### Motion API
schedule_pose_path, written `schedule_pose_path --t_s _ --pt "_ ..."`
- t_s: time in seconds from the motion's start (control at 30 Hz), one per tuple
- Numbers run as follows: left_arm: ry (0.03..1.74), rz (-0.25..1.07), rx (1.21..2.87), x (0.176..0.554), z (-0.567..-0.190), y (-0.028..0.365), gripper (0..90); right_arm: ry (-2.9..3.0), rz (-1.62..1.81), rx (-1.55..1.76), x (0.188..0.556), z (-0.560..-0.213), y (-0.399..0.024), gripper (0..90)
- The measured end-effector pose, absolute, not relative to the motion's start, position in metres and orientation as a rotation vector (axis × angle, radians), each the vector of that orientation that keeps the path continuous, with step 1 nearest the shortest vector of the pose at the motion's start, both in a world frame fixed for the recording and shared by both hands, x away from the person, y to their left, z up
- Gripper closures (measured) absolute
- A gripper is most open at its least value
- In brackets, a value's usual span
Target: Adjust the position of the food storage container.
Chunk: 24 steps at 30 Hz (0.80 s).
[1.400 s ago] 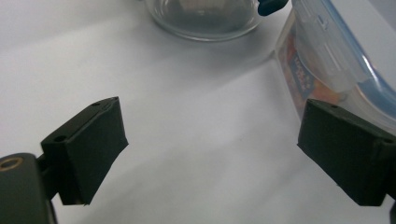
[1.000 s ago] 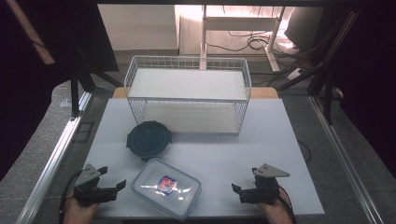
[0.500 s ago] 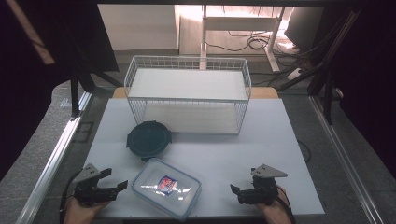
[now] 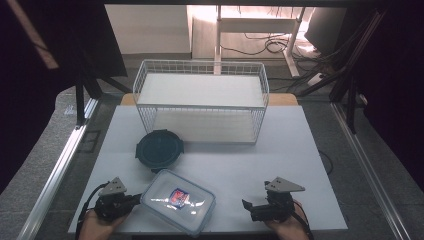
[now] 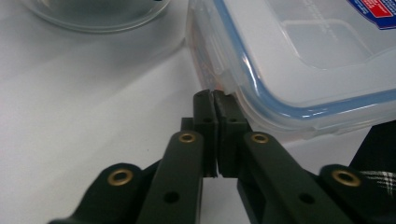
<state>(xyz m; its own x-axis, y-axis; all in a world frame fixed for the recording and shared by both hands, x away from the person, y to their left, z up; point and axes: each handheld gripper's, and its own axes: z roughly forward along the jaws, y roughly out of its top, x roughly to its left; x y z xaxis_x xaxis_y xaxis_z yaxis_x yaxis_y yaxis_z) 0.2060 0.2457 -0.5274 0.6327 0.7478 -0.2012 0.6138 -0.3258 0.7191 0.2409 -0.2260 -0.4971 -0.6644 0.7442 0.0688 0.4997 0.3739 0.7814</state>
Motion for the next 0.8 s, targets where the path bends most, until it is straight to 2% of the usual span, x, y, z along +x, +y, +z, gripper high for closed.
schedule_pose_path --t_s 0.17,0.3,0.47,0.5,0.53,0.6,0.8 --pt "1.065 0.19 2.04 0.207 -0.528 0.243 89.9 2.404 1.201 1.103 0.235 -0.494 -0.221 0.3" --pt "1.048 0.172 2.046 0.209 -0.527 0.234 89.9 2.53 1.205 1.07 0.226 -0.492 -0.212 28.4" --pt "1.036 0.15 2.045 0.211 -0.527 0.226 89.9 2.683 1.179 0.965 0.216 -0.49 -0.201 71.4" --pt "1.036 0.15 2.045 0.211 -0.527 0.226 90.0 2.683 1.179 0.965 0.216 -0.49 -0.201 71.4" --pt "1.03 0.145 2.046 0.212 -0.527 0.224 90.0 2.733 1.19 0.942 0.211 -0.491 -0.194 85.0" --pt "1.028 0.139 2.045 0.212 -0.527 0.222 90.0 2.794 1.194 0.886 0.204 -0.493 -0.185 88.9" --pt "1.018 0.113 2.045 0.213 -0.527 0.215 90.0 2.918 1.193 0.714 0.185 -0.498 -0.158 89.1"
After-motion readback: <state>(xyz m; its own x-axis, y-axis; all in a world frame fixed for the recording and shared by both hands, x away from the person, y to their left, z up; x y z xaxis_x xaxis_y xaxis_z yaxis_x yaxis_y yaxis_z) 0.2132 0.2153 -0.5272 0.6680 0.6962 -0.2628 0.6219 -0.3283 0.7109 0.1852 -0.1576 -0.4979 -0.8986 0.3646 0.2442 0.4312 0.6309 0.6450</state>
